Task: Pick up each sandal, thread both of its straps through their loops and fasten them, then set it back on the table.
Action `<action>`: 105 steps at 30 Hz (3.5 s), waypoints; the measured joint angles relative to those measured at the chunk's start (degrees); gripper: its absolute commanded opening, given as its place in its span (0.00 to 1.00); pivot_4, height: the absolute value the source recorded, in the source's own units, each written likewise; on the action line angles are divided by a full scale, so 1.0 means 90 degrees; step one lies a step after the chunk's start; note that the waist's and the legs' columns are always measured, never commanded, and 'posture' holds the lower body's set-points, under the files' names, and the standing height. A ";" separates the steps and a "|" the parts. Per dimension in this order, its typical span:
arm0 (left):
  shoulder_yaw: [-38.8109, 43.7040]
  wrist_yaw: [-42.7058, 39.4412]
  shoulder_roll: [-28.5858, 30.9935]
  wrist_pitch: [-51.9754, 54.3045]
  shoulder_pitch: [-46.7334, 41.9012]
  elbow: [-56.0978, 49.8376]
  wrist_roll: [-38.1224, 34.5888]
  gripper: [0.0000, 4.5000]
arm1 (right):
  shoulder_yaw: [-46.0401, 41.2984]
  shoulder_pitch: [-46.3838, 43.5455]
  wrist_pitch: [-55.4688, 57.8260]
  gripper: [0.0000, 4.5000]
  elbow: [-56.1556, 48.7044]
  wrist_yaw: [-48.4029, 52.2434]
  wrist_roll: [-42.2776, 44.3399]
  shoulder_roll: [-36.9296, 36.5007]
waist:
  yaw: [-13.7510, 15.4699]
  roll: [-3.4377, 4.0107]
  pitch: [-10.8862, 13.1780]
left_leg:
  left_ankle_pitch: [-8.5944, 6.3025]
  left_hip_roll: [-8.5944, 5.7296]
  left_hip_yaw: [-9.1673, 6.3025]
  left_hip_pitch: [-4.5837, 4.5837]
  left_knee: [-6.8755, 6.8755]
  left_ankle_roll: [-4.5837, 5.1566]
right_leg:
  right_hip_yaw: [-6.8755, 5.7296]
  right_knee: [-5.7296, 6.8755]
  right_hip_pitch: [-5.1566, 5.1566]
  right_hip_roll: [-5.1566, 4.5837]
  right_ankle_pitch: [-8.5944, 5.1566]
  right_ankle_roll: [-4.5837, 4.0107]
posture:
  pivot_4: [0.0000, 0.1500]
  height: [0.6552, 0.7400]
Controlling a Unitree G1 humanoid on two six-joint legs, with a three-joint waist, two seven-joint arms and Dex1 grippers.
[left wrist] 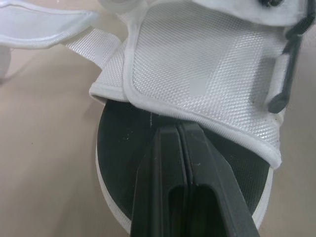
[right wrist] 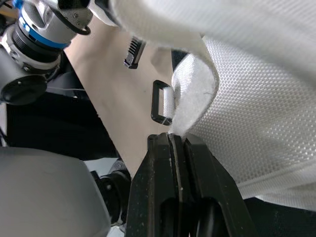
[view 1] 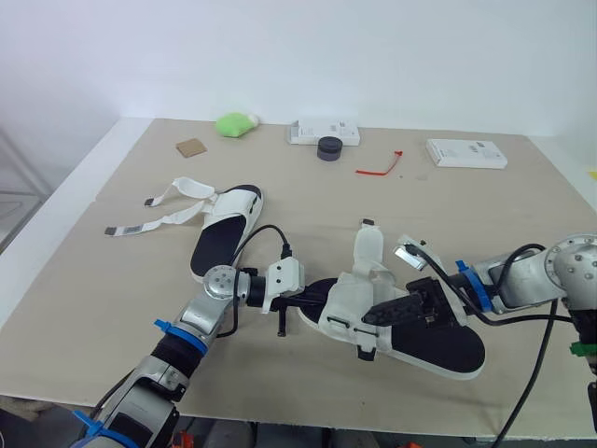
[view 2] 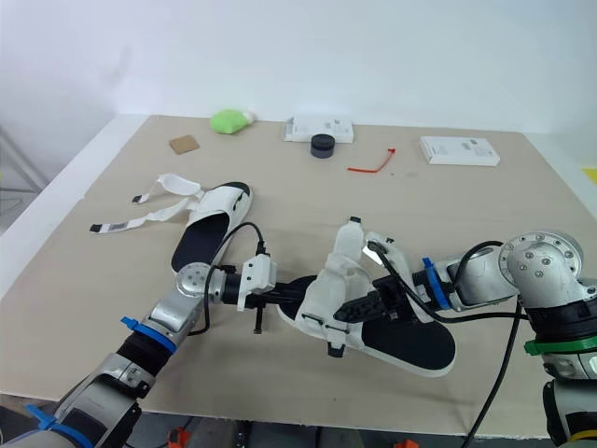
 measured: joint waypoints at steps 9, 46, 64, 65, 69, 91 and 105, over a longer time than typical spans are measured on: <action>-0.0007 0.0003 -0.0007 0.0004 -0.0013 0.0010 0.0001 0.00 | -0.0432 0.0602 -0.0256 0.65 -0.0803 0.0411 -0.0172 -0.0141 | 0.0000 -0.0003 -0.0008 | 0.0000 0.0006 -0.0002 -0.0002 0.0000 0.0000 | -0.0003 0.0000 -0.0001 -0.0002 0.0000 0.0000 | 1.00 1.00; 0.0001 -0.0016 -0.0035 0.0064 -0.0141 0.0209 0.0001 0.00 | -0.1635 0.3556 -0.2431 0.65 -0.2955 0.3058 -0.3367 -0.0085 | 0.0038 -0.0023 0.0002 | -0.0017 0.0014 0.0013 0.0007 0.0001 -0.0029 | -0.0023 -0.0004 -0.0003 -0.0013 -0.0006 0.0009 | 1.00 1.00; 0.0059 0.0063 -0.0005 0.0135 -0.0178 0.0274 0.0001 0.00 | -0.1141 0.2667 -0.1851 0.01 -0.2473 0.2341 -0.3394 0.0535 | -0.0080 -0.0014 0.0022 | -0.0021 0.0008 0.0052 0.0037 0.0000 -0.0034 | -0.0046 -0.0039 -0.0007 -0.0116 -0.0006 0.0009 | 1.00 1.00; 0.0059 0.0044 -0.0004 0.0135 -0.0178 0.0272 0.0001 0.00 | -0.1141 0.2668 -0.1838 0.01 -0.2474 0.2353 -0.3389 0.0534 | -0.0080 -0.0018 0.0019 | -0.0020 0.0008 0.0054 0.0038 0.0000 -0.0033 | -0.0046 -0.0039 -0.0006 -0.0116 -0.0006 0.0009 | 1.00 1.00; 0.0060 0.0000 -0.0004 0.0134 -0.0183 0.0269 0.0001 0.00 | -0.1152 0.2676 -0.1813 0.01 -0.2481 0.2510 -0.3339 0.0493 | -0.0079 -0.0019 0.0018 | -0.0019 0.0009 0.0057 0.0038 -0.0001 -0.0032 | -0.0049 -0.0039 -0.0005 -0.0114 -0.0005 0.0010 | 1.00 1.00; 0.0004 -0.0038 -0.0089 0.0131 -0.0192 0.0186 -0.0002 0.00 | -0.1695 0.1621 -0.2710 0.01 -0.2140 0.1254 0.1132 -0.0314 | 0.0046 -0.0038 0.0044 | -0.0023 0.0009 0.0055 0.0000 -0.0001 -0.0038 | -0.0137 -0.0044 -0.0007 -0.0145 0.0021 0.0047 | 1.00 1.00; 0.0005 -0.0030 -0.0093 0.0132 -0.0189 0.0187 -0.0002 0.00 | -0.1390 0.1745 -0.3315 0.01 -0.1217 -0.1116 0.2147 0.0194 | 0.0047 -0.0028 0.0039 | -0.0018 0.0008 0.0052 -0.0003 0.0000 -0.0030 | -0.0165 -0.0043 -0.0001 -0.0146 0.0027 0.0040 | 1.00 1.00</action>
